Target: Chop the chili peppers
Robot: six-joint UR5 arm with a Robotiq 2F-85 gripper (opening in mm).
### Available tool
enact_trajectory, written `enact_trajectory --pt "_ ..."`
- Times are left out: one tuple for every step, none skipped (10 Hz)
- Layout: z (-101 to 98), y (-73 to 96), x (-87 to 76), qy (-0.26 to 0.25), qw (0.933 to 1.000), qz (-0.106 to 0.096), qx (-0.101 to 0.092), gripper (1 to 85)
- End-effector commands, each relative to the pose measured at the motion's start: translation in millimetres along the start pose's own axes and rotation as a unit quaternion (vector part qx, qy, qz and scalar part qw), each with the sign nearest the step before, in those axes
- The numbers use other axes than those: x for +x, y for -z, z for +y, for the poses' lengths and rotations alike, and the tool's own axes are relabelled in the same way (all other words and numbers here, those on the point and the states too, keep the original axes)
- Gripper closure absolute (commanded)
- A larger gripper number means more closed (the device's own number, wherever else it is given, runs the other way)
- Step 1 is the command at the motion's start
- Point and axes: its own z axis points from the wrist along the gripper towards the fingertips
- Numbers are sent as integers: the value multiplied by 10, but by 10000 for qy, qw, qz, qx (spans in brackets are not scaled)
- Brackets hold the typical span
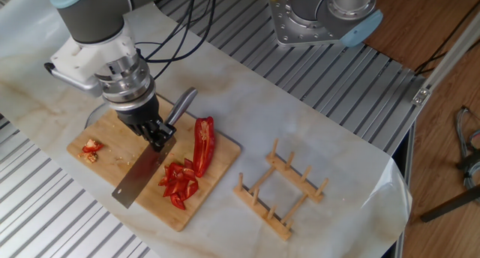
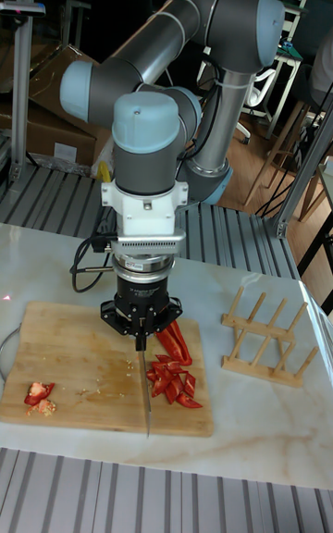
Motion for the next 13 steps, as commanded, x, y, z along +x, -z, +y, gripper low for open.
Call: enact_trajectory --pt "18 -21 -25 -95 9999 -32 -66 843" --pt "9 -33 -16 -87 9999 -32 -66 843" --pt "-6 -45 -7 -72 9999 -40 -65 843" --pt "-13 -47 -1 -64 9999 -48 -72 843" --pt "-14 -46 0 -57 9999 -64 -78 843" --pt "-8 -42 7 -43 9999 -74 -92 843" --pt "-4 -35 22 -28 9999 -75 -99 843" --pt "5 -28 40 -21 9999 -78 -122 843" --pt "-2 -27 50 -6 9999 -94 -127 843" --pt "-10 -29 69 8 9998 -104 -141 843" --pt "-23 -33 83 23 9998 -112 -148 843" --pt "-30 -38 88 30 9998 -121 -154 843" --pt "-28 -41 90 22 9998 -122 -162 843"
